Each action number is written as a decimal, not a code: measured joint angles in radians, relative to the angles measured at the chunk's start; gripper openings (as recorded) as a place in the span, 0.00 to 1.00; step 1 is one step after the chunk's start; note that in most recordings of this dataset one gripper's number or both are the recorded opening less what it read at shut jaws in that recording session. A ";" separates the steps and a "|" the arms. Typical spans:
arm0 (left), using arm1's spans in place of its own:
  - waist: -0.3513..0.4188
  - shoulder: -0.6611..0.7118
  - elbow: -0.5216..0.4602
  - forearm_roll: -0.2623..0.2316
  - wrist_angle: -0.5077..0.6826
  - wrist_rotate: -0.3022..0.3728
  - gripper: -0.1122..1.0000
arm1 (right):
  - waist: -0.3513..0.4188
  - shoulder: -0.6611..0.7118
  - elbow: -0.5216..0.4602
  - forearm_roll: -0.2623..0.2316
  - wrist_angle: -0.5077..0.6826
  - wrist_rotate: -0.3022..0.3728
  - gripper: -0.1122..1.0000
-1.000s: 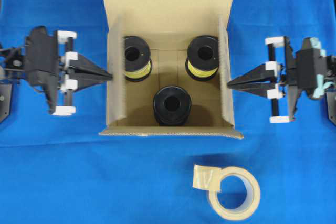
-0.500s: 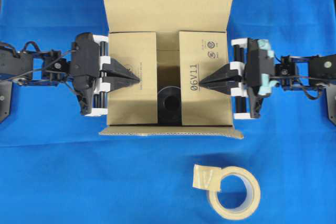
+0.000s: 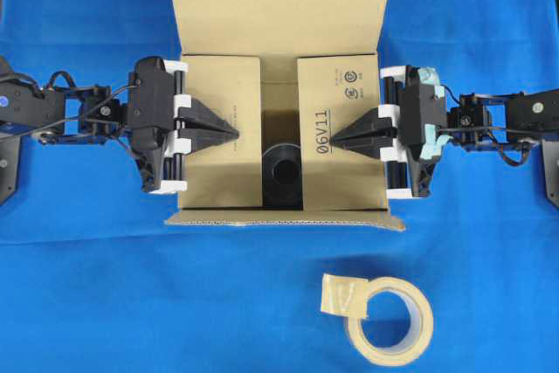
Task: Close the cardboard box.
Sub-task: 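Push the left and right side flaps inward over the spools with both grippers, then hold the left flap down with the left gripper near the back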
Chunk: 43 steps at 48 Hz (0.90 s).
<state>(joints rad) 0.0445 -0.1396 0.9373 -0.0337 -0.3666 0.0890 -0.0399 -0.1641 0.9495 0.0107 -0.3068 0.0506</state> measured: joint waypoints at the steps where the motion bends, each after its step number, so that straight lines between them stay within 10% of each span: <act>1: 0.002 0.005 -0.005 0.002 -0.003 0.002 0.10 | -0.002 0.000 0.000 0.000 0.000 0.000 0.10; 43: 0.181 0.273 -0.325 0.002 -0.032 0.071 0.10 | 0.000 0.002 0.000 0.000 0.000 0.000 0.10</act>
<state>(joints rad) 0.2255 0.1335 0.6121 -0.0322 -0.3988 0.1595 -0.0399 -0.1626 0.9495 0.0107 -0.3068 0.0506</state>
